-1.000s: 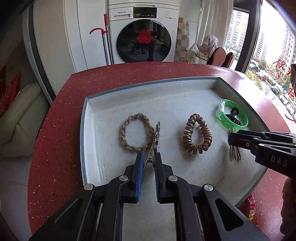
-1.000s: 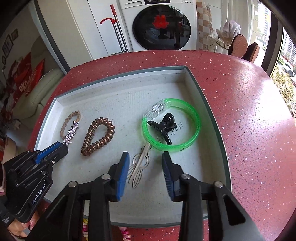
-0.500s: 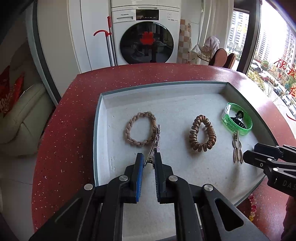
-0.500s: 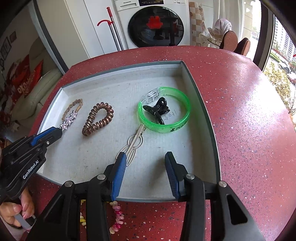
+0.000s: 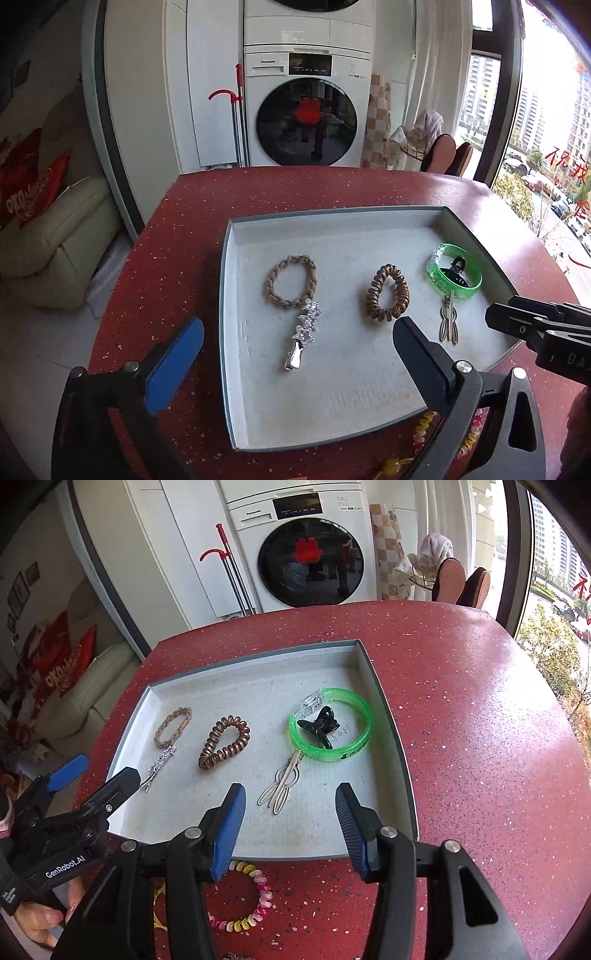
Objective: Organize jewelry
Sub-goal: 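Carry both clips into the grey tray and open both tools to release them, then withdraw both open tools from the tray toward the remaining jewelry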
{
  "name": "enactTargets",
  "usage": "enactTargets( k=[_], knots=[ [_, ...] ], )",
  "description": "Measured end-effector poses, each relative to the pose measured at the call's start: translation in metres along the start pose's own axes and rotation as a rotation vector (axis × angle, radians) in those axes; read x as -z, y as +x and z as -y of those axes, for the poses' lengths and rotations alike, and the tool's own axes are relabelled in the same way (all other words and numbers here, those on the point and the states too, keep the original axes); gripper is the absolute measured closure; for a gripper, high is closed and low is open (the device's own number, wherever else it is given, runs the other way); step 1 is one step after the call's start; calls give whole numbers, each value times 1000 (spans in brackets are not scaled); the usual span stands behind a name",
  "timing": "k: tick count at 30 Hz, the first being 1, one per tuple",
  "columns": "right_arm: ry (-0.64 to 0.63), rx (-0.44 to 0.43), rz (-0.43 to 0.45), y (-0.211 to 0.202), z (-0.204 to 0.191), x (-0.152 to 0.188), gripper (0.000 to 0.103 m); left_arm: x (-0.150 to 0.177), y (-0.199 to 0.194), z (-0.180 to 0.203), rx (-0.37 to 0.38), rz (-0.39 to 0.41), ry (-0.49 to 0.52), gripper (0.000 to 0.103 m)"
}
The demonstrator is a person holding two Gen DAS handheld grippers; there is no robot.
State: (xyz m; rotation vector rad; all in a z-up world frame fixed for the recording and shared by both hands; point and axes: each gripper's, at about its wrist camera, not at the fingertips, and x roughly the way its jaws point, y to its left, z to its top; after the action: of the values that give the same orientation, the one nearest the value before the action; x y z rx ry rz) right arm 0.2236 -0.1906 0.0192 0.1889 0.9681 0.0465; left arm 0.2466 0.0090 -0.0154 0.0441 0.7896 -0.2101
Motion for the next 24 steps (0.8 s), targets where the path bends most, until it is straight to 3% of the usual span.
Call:
enactTargets(
  k=[4, 16, 24],
  knots=[
    [0, -6, 39, -14, -2, 1, 21, -2, -8, -2, -7, 5, -13, 0],
    [-10, -31, 181, -65, -13, 18, 16, 12, -44, 2, -66, 16, -2, 0],
    [20, -70, 132, -83, -16, 36, 16, 28, -71, 2, -79, 29, -6, 0]
  ],
)
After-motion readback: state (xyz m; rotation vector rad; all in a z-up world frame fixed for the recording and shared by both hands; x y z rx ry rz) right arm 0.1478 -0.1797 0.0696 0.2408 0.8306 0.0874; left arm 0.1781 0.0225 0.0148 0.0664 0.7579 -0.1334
